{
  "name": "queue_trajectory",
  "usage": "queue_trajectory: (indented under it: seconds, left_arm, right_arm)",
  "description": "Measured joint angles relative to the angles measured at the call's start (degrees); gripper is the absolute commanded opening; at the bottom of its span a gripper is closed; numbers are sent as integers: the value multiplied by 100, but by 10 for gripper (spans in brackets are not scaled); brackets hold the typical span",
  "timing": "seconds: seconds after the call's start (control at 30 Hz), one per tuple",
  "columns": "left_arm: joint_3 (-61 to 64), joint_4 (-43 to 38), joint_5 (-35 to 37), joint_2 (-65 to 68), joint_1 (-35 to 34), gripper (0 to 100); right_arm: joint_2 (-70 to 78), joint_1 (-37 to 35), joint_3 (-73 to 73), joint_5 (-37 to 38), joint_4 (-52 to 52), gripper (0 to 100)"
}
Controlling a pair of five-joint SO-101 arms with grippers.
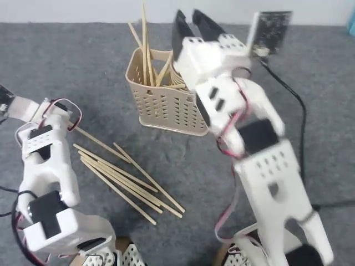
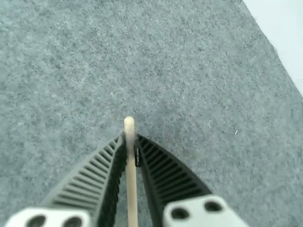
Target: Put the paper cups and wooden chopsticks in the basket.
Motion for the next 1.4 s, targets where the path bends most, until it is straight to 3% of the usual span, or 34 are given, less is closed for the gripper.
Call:
queue_trajectory:
  seconds: [0.1, 0.2, 0.27, 0.53, 0.67, 0.87, 1.13, 1.4]
  left_arm:
    - [0, 0, 0, 0, 0, 13]
    - [0, 0, 0, 0, 0, 13]
    - [0, 0, 0, 0, 0, 13]
    - [0, 0, 0, 0, 0, 13]
    - [0, 0, 0, 0, 0, 13]
    - [0, 0, 0, 0, 0, 13]
    - [211, 246, 26, -809, 0, 13]
    - [220, 642, -141, -3007, 255, 13]
  right_arm:
    - [-484, 0, 0, -378, 1222, 113]
    - [-826, 0, 0, -615, 2330, 9]
    - [-993, 0, 0, -712, 2919, 21]
    - [-1705, 26, 1240, -774, 4141, 8]
    - [-2215, 413, 2910, -774, 3736, 8]
    - [-3059, 1046, 5732, -26, 2004, 8]
    - [-4440, 1512, 8413, 114, -158, 8]
    - [-5600, 1556, 8545, 114, 352, 8]
